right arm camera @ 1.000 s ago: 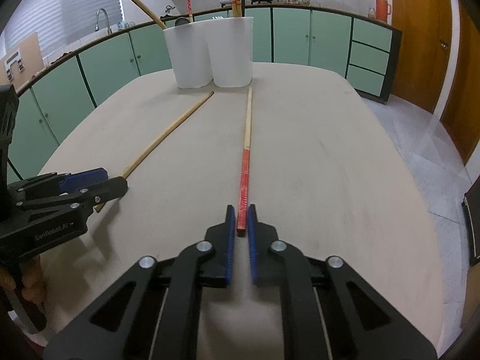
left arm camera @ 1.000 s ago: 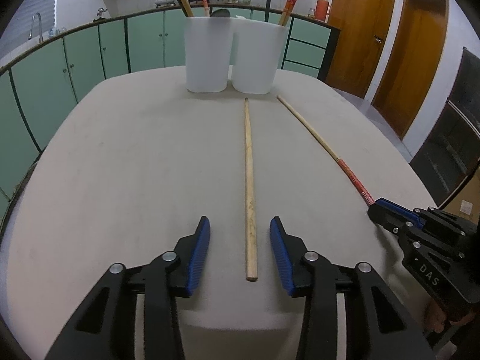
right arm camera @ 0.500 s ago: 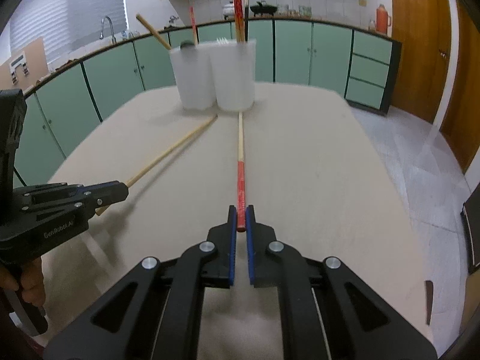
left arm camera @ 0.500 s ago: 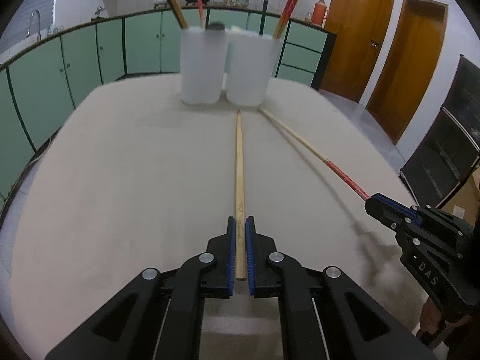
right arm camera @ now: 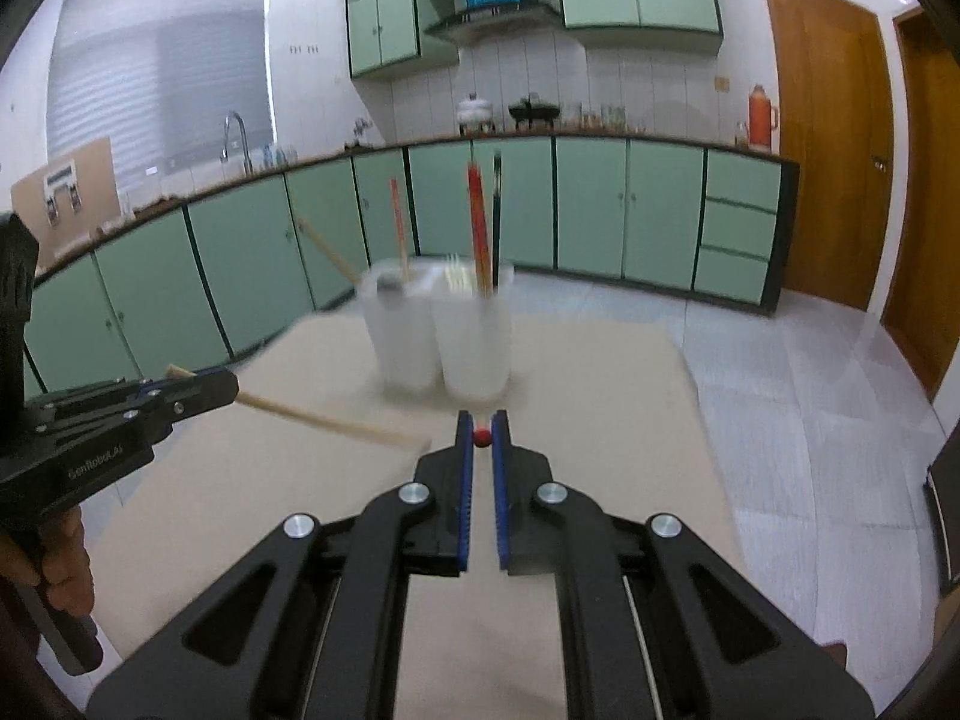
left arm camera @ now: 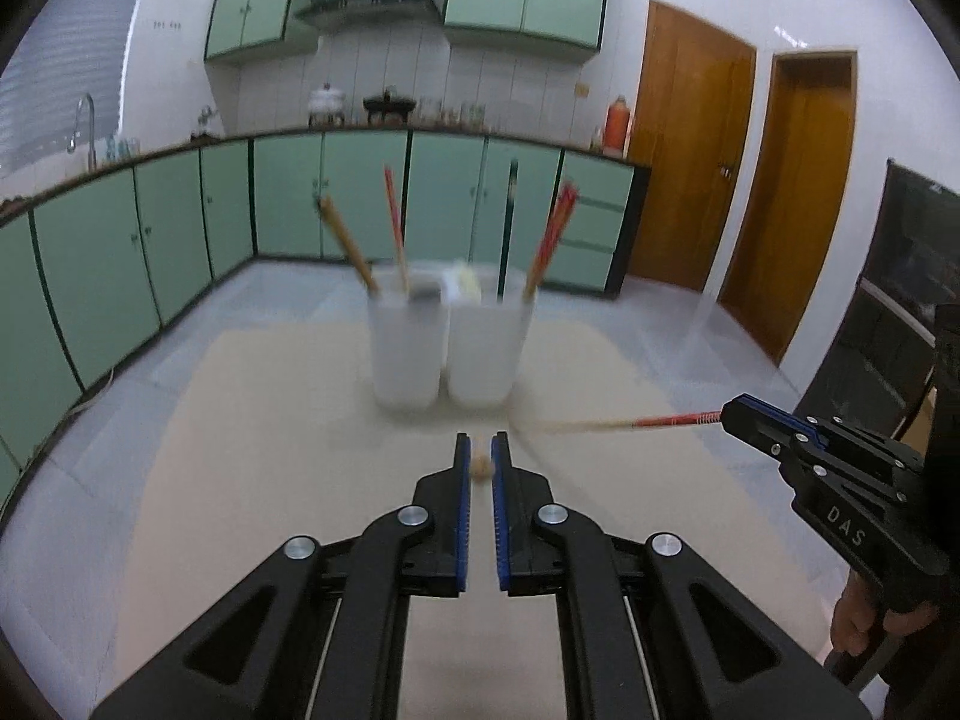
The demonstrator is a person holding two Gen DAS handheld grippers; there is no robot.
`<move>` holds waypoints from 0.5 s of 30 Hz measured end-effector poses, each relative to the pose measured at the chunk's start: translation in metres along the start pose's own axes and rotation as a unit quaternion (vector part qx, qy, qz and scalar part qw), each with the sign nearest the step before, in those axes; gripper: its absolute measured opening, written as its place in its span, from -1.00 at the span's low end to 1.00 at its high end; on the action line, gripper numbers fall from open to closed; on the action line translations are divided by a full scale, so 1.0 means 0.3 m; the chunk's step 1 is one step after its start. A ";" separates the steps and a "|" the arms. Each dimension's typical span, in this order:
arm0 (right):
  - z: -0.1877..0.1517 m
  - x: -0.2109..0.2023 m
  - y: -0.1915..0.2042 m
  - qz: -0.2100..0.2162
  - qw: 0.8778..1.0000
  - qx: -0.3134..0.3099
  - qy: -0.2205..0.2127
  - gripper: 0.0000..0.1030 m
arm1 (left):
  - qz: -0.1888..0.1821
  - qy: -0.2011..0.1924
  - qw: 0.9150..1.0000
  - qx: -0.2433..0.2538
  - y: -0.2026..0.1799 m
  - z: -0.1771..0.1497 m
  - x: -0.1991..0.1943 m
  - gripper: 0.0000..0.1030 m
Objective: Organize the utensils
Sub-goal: 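Carry both wooden chopsticks to the caddy and drop them in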
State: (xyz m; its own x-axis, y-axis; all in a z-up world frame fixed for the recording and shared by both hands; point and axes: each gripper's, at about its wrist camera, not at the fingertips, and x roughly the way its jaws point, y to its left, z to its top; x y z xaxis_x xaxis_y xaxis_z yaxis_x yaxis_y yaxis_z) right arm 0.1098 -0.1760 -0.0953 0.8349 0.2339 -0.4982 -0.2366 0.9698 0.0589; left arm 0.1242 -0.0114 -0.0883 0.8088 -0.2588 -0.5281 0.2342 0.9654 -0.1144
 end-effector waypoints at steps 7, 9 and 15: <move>0.175 -0.011 -0.030 0.017 0.999 0.005 -0.029 -0.90 | -0.008 -0.040 0.999 0.002 0.006 0.143 -0.013 -0.88; 0.222 -0.016 -0.027 0.020 0.999 0.000 -0.036 -0.90 | -0.014 -0.048 0.999 0.003 0.003 0.177 -0.019 -0.88; 0.353 -0.029 -0.012 0.039 0.998 -0.013 -0.053 -0.90 | -0.023 -0.083 0.996 0.009 0.009 0.276 -0.060 -0.88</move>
State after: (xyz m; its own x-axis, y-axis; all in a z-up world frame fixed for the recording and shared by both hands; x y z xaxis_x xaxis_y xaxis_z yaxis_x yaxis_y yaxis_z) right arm 0.1559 -0.1744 0.0006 0.8612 0.3159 -0.3981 -0.3149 0.9465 0.0699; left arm 0.1550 -0.0068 -0.0094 0.8746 -0.3061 -0.3760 0.2820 0.9520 -0.1191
